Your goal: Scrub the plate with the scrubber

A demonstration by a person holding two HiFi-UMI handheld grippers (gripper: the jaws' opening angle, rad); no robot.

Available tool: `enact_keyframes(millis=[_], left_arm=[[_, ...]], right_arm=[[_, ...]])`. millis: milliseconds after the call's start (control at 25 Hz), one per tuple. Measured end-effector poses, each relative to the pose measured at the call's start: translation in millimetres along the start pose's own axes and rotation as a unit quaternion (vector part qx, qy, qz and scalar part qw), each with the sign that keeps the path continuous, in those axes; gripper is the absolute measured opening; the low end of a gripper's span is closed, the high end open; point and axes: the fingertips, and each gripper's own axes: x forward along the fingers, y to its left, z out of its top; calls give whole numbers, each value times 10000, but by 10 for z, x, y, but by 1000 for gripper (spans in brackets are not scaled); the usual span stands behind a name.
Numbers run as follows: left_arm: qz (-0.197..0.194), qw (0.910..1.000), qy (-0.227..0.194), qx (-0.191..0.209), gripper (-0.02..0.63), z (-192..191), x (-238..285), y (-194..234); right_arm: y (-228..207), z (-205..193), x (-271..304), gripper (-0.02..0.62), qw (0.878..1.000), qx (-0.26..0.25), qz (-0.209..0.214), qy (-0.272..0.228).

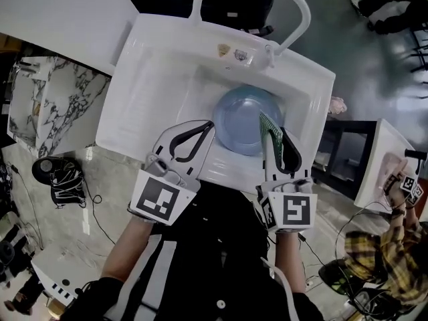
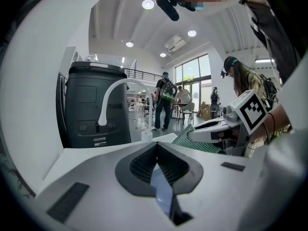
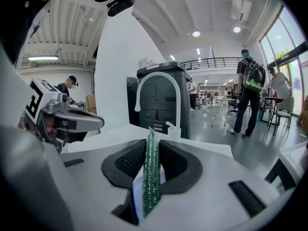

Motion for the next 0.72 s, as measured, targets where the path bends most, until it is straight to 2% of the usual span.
enact_keyframes(millis=[240,720], left_arm=[[117,9997,26,198,-3,25,198,-18],[356,9990,273,-68,-3,18,243,-27]], right_arm=[[-172,-98,8,92,9999,91,67,103],[-326,-89,33,92,9994,196,241,134]])
